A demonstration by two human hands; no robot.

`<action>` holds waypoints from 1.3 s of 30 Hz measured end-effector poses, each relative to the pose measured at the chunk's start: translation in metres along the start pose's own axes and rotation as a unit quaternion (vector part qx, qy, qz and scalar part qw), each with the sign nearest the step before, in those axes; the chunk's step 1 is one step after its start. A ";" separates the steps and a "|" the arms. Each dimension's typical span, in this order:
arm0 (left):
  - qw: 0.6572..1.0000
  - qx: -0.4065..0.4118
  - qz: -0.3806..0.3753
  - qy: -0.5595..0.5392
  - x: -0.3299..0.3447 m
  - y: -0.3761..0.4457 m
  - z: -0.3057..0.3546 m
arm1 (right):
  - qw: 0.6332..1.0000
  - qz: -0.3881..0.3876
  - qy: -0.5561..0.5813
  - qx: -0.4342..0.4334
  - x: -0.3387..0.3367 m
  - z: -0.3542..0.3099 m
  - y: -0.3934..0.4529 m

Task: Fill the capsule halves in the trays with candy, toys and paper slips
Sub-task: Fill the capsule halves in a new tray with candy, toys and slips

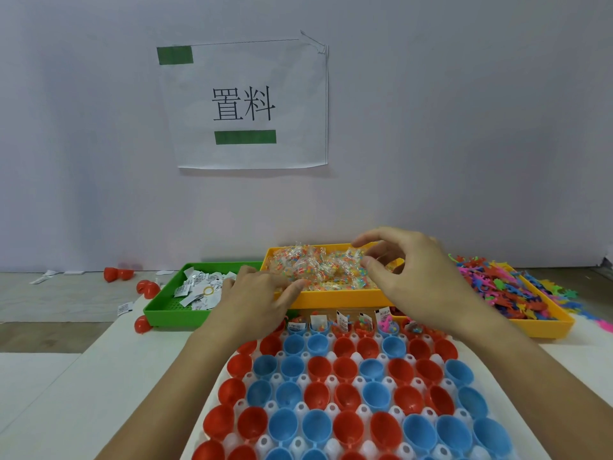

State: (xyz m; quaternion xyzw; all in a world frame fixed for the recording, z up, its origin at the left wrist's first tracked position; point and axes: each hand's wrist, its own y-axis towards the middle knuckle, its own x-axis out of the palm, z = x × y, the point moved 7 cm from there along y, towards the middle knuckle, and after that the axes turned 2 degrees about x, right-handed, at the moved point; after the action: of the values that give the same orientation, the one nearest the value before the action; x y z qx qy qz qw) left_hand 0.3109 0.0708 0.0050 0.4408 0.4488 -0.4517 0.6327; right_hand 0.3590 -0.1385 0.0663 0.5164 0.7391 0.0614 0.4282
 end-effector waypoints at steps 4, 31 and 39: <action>1.000 -0.004 0.012 -0.021 -0.003 0.001 0.000 | 1.000 -0.006 0.000 -0.002 0.002 0.001 0.000; 0.801 0.087 0.103 -0.583 -0.039 -0.012 0.052 | 0.984 -0.050 0.168 0.044 0.012 -0.007 -0.003; 0.926 0.016 0.155 -0.344 -0.025 -0.003 0.015 | 0.968 0.019 0.204 0.148 0.003 0.020 0.000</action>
State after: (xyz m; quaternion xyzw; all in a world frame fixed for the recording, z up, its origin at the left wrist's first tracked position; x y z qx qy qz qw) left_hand 0.3054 0.0602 0.0319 0.3325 0.1220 -0.4789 0.8033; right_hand 0.3731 -0.1432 0.0524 0.5644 0.8017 0.0632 0.1861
